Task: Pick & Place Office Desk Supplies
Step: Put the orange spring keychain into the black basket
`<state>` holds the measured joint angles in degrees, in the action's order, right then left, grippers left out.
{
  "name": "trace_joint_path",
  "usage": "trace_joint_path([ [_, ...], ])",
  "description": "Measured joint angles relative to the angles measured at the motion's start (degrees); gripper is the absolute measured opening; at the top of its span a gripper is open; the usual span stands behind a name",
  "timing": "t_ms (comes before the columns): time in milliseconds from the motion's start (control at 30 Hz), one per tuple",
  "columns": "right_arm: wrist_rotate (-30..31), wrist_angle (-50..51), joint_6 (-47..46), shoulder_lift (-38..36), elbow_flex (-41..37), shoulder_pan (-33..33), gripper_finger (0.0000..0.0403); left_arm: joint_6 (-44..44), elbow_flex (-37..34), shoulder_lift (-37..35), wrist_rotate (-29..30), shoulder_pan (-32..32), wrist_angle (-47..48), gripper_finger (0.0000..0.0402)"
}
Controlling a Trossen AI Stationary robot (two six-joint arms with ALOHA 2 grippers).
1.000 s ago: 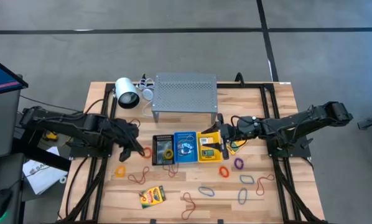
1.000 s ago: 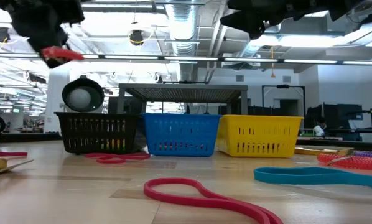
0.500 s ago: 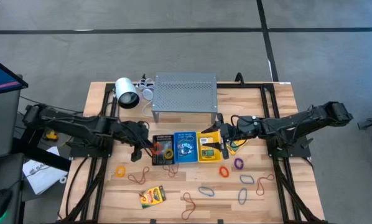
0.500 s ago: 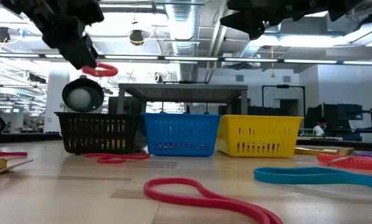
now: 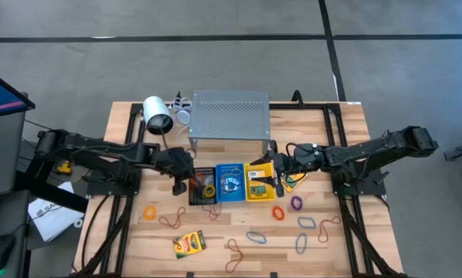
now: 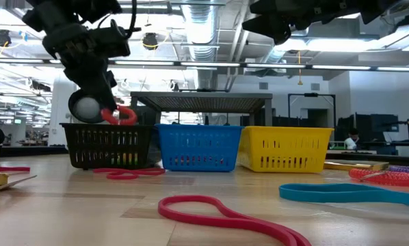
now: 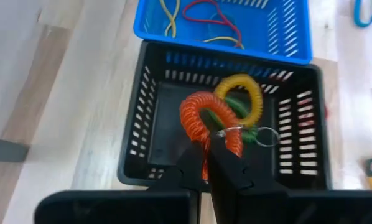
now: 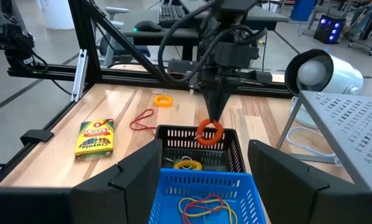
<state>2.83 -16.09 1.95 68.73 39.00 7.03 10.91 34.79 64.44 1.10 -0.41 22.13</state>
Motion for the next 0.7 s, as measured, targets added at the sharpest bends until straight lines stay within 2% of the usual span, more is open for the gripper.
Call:
trace_joint_path([
  [433, 0.00, 0.54, -0.29, 0.00, 0.00, -1.64, 0.0234, -1.68, -0.07, 1.53, -0.02, 0.51, -3.39, 0.0005],
  [700, 0.00, 0.66, -0.45, 0.02, 0.00, -1.62, 0.0234, -1.68, -0.07, 7.51, -1.60, 0.48, -8.06, 0.0006],
])
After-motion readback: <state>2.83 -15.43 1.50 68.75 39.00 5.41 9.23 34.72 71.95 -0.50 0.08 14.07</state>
